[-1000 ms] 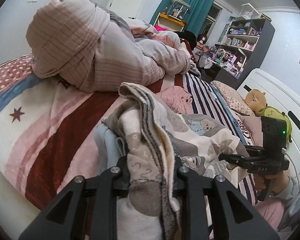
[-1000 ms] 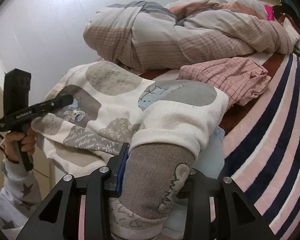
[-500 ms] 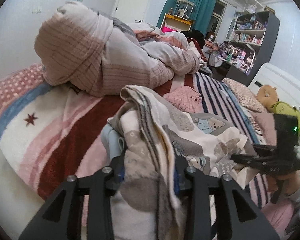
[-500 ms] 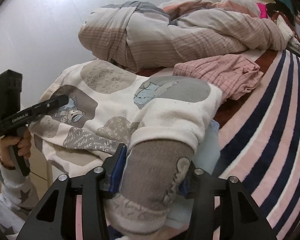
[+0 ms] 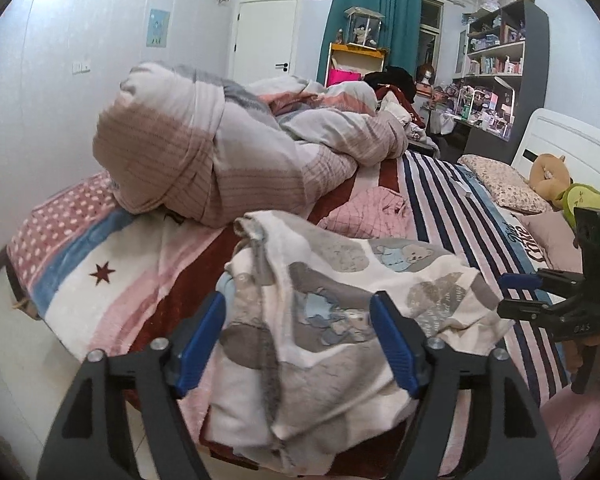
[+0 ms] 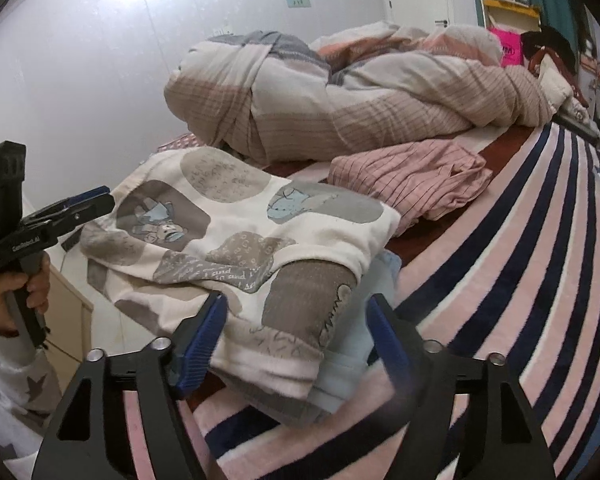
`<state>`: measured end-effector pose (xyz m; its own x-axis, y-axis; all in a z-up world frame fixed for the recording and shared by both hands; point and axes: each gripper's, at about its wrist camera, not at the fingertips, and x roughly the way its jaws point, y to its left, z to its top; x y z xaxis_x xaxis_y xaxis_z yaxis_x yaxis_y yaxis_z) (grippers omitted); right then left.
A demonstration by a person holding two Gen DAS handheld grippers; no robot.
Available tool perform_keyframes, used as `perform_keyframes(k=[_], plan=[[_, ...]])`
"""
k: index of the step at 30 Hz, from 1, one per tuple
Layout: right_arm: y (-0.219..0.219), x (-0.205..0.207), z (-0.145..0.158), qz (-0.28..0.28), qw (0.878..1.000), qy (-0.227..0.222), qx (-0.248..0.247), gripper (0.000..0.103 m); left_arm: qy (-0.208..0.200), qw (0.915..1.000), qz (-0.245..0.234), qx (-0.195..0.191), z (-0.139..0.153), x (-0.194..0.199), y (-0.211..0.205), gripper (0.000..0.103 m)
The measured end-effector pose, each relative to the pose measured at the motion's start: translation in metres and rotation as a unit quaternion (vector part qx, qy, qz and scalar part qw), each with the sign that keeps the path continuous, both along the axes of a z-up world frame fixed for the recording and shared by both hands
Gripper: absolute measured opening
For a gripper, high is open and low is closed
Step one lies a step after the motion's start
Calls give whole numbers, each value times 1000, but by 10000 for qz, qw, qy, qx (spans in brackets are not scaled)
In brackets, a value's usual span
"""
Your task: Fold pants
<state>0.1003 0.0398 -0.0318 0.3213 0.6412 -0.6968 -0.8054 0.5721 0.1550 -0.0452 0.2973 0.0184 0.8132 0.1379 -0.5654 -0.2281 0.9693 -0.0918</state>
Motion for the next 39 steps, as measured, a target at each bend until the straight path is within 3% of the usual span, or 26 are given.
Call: perform_keyframes(k=[4,10,16,19,23,26,30,39], plan=[[-15,-10,6,-28,9999,-111,-38,81,-58,9998,-71,185,11,-3,-28,83],[-59,-28,17,-233,9993,-251,116,91,-263,9982,-276,467,21,2,-82,89],[-133,-52,38,-849,9932,-649,454,100,-845,9924,-661,599,29,15,-159,95],[-178,-71,44,-1403,9828,-1108,466,102,-1293,9865,-836,556,31,19,-198,96],[-217,-96,42,-2107,9614,-1737,338,102,-1562,9806,-1115,403,26,26,-236,101],[-237,-116,35,-2596,9405,-2124,548,102,-1608,9794,-1178,333,19,30,-251,101],[-236,-123,24,-2966,9256,-2299,484,102,-1499,9817,-1108,394,7,37,-259,101],[-223,-124,16,-2928,9266,-2338,311,102,-1421,9833,-1037,469,-7,33,-252,101]])
